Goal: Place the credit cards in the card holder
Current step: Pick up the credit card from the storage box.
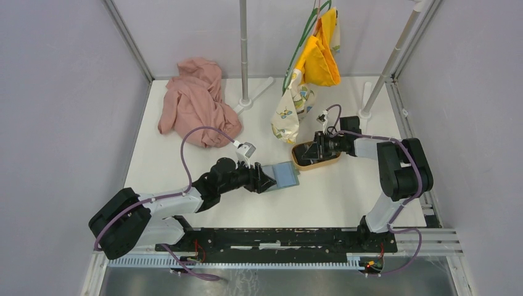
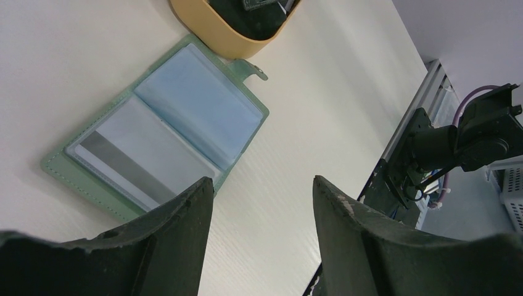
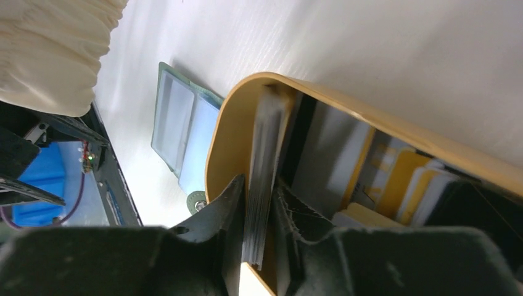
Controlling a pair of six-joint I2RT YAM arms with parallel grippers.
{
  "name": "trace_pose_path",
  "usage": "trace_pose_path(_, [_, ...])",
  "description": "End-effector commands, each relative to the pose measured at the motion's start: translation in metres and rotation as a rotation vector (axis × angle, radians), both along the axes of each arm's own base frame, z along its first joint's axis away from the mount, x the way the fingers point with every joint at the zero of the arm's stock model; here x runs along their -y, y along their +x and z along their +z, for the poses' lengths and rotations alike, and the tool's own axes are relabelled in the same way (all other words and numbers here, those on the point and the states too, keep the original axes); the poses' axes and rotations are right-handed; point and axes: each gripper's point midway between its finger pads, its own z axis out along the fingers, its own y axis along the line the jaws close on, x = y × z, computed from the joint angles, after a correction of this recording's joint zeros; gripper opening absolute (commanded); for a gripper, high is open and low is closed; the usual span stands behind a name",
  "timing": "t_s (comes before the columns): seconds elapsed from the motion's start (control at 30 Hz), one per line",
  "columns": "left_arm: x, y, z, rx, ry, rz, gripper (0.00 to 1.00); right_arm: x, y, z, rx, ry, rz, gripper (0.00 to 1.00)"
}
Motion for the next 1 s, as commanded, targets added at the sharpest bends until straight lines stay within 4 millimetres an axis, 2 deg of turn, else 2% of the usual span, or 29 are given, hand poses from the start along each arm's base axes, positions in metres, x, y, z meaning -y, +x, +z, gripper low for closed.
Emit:
trace_pose_path(0.0, [0.007, 0.004, 0.021, 0.028, -0.074, 0.001, 0.66, 0.001, 0.008, 0.019, 0.042, 0.049, 0.007, 0.20])
trace_pose_path(0.2, [0.006, 0.003, 0.020, 0.027, -0.074, 0.005, 0.66, 0.011, 0.015, 0.009, 0.043, -0.003, -0.025, 0.17])
trace_pose_path(0.43, [0.007, 0.003, 0.019, 0.025, -0.075, 0.003, 0.66, 0.005, 0.003, 0.001, -0.023, 0.026, -0.003, 0.27])
trace_pose_path(0.53, [0.007, 0.003, 0.019, 0.022, -0.081, 0.001, 0.66, -0.002, 0.000, -0.002, -0.026, 0.023, 0.022, 0.36])
trace_pose_path(0.63, [0.007, 0.003, 0.019, 0.018, -0.082, 0.002, 0.66, -0.007, -0.001, -0.007, -0.022, -0.008, 0.048, 0.37])
trace_pose_path(0.73, [0.007, 0.002, 0.020, 0.021, -0.084, 0.004, 0.66, -0.005, 0.000, -0.011, -0.020, -0.040, 0.051, 0.33])
trace_pose_path(0.87, [0.006, 0.003, 0.021, 0.025, -0.083, 0.006, 0.66, -0.004, 0.003, -0.005, -0.007, -0.042, 0.051, 0.13])
trace_pose_path(0.97, [0.006, 0.002, 0.020, 0.024, -0.081, 0.005, 0.66, -0.001, 0.006, 0.004, 0.009, -0.018, 0.044, 0.08])
